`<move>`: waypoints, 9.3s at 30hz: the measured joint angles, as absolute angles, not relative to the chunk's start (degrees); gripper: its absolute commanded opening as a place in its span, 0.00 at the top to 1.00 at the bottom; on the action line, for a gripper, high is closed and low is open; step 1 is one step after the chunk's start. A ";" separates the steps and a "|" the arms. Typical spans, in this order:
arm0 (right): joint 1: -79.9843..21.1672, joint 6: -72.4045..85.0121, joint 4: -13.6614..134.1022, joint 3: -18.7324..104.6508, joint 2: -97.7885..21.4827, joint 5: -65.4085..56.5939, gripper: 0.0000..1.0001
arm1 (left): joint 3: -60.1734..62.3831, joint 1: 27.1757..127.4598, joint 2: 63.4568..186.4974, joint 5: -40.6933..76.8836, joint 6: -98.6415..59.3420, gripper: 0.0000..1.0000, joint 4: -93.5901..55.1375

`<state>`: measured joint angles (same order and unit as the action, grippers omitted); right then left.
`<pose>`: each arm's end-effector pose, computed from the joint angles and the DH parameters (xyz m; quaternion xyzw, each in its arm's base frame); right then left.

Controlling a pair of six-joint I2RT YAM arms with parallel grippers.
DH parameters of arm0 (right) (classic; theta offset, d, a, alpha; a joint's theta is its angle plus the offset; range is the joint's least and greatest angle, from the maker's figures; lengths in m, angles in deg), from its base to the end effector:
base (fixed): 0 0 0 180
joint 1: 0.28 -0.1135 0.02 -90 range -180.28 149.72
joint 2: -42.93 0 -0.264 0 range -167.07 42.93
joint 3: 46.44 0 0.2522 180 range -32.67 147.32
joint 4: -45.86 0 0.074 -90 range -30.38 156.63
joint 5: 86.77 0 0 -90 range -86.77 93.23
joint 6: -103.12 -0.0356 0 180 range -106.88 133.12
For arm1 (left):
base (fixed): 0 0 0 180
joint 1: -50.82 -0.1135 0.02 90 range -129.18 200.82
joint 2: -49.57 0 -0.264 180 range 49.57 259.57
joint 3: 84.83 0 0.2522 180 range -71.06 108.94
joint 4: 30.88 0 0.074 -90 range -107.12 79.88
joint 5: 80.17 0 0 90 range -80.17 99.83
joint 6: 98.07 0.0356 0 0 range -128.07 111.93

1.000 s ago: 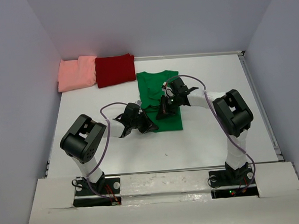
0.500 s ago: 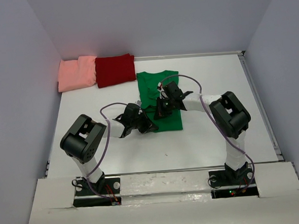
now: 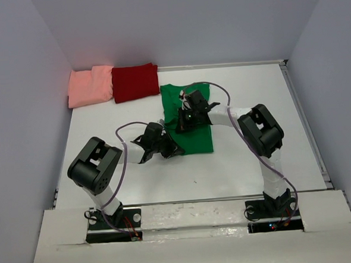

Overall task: Fold and stack the t-shirts
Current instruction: Fold the tshirt

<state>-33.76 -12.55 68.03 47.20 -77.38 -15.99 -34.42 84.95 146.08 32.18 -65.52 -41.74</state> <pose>0.3684 0.2577 0.1472 -0.1214 0.9169 0.3070 0.2243 0.2508 -0.1863 0.1324 -0.0888 0.8712 -0.4434 0.1912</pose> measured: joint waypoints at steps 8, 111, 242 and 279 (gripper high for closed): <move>-33.71 -7.98 72.58 69.10 -89.23 -7.29 1.00 | -36.26 85.01 143.48 32.10 -65.08 1.00 -39.30; -16.12 -15.74 73.78 17.48 -57.60 -33.54 0.58 | -33.31 77.69 133.71 22.30 -51.75 0.37 -16.63; -16.47 -4.55 119.48 56.99 -57.65 -23.36 1.00 | 0.97 75.44 138.32 24.88 -47.25 1.00 11.48; -14.06 -4.23 120.86 71.66 -69.27 -22.59 1.00 | 15.94 70.81 152.94 29.01 -43.31 1.00 13.29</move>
<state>-14.06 -4.23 120.86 71.66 -69.27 -22.59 15.94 70.81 152.94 29.01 -43.31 13.29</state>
